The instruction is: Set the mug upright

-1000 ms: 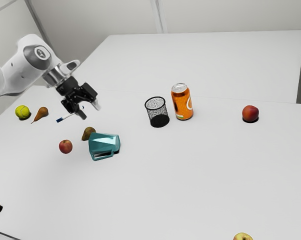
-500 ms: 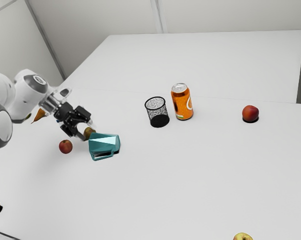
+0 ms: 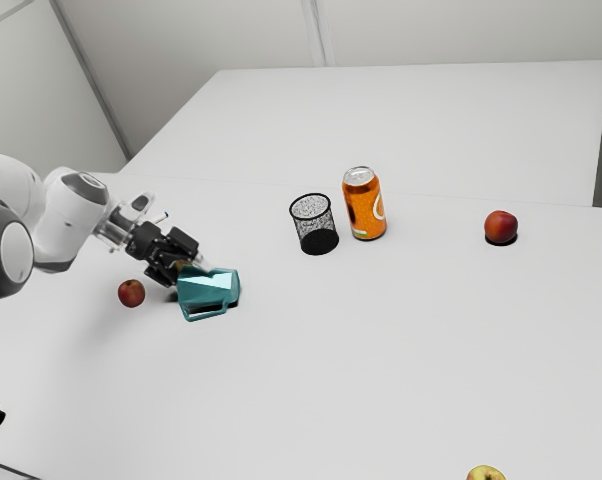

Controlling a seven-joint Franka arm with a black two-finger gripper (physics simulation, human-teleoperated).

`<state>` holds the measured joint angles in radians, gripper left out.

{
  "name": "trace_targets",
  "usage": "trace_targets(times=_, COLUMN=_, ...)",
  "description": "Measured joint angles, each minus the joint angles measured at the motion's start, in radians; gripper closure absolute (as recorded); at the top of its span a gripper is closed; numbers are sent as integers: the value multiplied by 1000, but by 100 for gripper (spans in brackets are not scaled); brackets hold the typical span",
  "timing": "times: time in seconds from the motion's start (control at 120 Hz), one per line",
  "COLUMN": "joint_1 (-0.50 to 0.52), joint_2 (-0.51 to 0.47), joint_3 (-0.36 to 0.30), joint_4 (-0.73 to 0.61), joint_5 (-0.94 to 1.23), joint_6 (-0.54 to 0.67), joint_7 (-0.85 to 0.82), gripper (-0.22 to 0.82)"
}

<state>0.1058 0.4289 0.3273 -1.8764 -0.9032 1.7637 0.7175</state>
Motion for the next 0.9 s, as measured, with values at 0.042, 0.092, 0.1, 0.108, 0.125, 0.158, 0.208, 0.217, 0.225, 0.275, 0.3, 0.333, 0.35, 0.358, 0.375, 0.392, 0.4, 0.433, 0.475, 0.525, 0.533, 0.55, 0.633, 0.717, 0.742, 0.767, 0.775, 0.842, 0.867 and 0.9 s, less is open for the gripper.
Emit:
trace_targets(times=0.042, joint_1=0, joint_2=-3, joint_3=-1, joint_4=-2, joint_5=-3, joint_6=2, joint_7=3, gripper=23)
trace_targets(times=0.092, joint_1=-1, joint_2=-7, joint_3=-2, joint_4=-3, joint_5=-6, joint_6=4, joint_7=7, gripper=28)
trace_targets(times=0.1, joint_1=-1, joint_2=-8, joint_3=-2, joint_4=-3, joint_5=-6, joint_6=5, joint_7=7, gripper=29)
trace_targets(times=0.108, joint_1=-1, joint_2=-10, joint_3=-2, joint_4=-3, joint_5=-6, joint_6=5, joint_7=8, gripper=30)
trace_targets(times=0.125, joint_1=-1, joint_2=-12, joint_3=-2, joint_4=-3, joint_5=-7, joint_6=5, joint_7=9, gripper=32)
trace_targets(times=0.158, joint_1=-1, joint_2=-17, joint_3=-5, joint_4=-3, joint_5=-8, joint_6=6, joint_7=11, gripper=34)
trace_targets(times=0.208, joint_1=-2, joint_2=-26, joint_3=-13, joint_4=-3, joint_5=-9, joint_6=6, joint_7=14, gripper=37)
trace_targets(times=0.217, joint_1=-2, joint_2=-28, joint_3=-14, joint_4=-3, joint_5=-9, joint_6=7, joint_7=14, gripper=38)
trace_targets(times=0.225, joint_1=-2, joint_2=-28, joint_3=-15, joint_4=-3, joint_5=-9, joint_6=7, joint_7=14, gripper=38)
trace_targets(times=0.275, joint_1=-3, joint_2=-34, joint_3=-21, joint_4=-3, joint_5=-10, joint_6=8, joint_7=17, gripper=41)
trace_targets(times=0.3, joint_1=-3, joint_2=-36, joint_3=-23, joint_4=-3, joint_5=-10, joint_6=8, joint_7=18, gripper=42)
trace_targets(times=0.333, joint_1=-3, joint_2=-38, joint_3=-28, joint_4=-3, joint_5=-10, joint_6=9, joint_7=19, gripper=44)
trace_targets(times=0.35, joint_1=-3, joint_2=-38, joint_3=-31, joint_4=-2, joint_5=-10, joint_6=9, joint_7=20, gripper=45)
trace_targets(times=0.358, joint_1=-3, joint_2=-38, joint_3=-32, joint_4=-2, joint_5=-10, joint_6=9, joint_7=20, gripper=45)
trace_targets(times=0.375, joint_1=-3, joint_2=-38, joint_3=-35, joint_4=-2, joint_5=-11, joint_6=9, joint_7=20, gripper=47)
trace_targets(times=0.392, joint_1=-3, joint_2=-39, joint_3=-39, joint_4=-2, joint_5=-11, joint_6=10, joint_7=20, gripper=48)
trace_targets(times=0.4, joint_1=-3, joint_2=-40, joint_3=-41, joint_4=-2, joint_5=-11, joint_6=10, joint_7=20, gripper=48)
trace_targets(times=0.433, joint_1=-3, joint_2=-43, joint_3=-46, joint_4=-2, joint_5=-11, joint_6=10, joint_7=20, gripper=51)
trace_targets(times=0.475, joint_1=-3, joint_2=-46, joint_3=-54, joint_4=-2, joint_5=-11, joint_6=11, joint_7=20, gripper=55)
trace_targets(times=0.525, joint_1=-3, joint_2=-49, joint_3=-61, joint_4=-2, joint_5=-11, joint_6=11, joint_7=19, gripper=61)
trace_targets(times=0.533, joint_1=-3, joint_2=-50, joint_3=-62, joint_4=-2, joint_5=-11, joint_6=11, joint_7=19, gripper=62)
trace_targets(times=0.55, joint_1=-3, joint_2=-51, joint_3=-63, joint_4=-2, joint_5=-11, joint_6=11, joint_7=18, gripper=63)
trace_targets(times=0.633, joint_1=-3, joint_2=-55, joint_3=-70, joint_4=-2, joint_5=-11, joint_6=12, joint_7=16, gripper=69)
trace_targets(times=0.717, joint_1=-3, joint_2=-61, joint_3=-76, joint_4=-2, joint_5=-10, joint_6=12, joint_7=12, gripper=72)
trace_targets(times=0.742, joint_1=-3, joint_2=-62, joint_3=-78, joint_4=-2, joint_5=-10, joint_6=13, joint_7=11, gripper=73)
trace_targets(times=0.767, joint_1=-3, joint_2=-64, joint_3=-81, joint_4=-2, joint_5=-10, joint_6=13, joint_7=9, gripper=74)
trace_targets(times=0.775, joint_1=-3, joint_2=-65, joint_3=-81, joint_4=-2, joint_5=-10, joint_6=13, joint_7=8, gripper=74)
trace_targets(times=0.842, joint_1=-3, joint_2=-72, joint_3=-88, joint_4=-2, joint_5=-7, joint_6=13, joint_7=2, gripper=76)
trace_targets(times=0.867, joint_1=-3, joint_2=-74, joint_3=-89, joint_4=-1, joint_5=-6, joint_6=14, joint_7=-2, gripper=76)
trace_targets(times=0.9, joint_1=-3, joint_2=-77, joint_3=-90, joint_4=-1, joint_5=-3, joint_6=14, joint_7=-6, gripper=77)
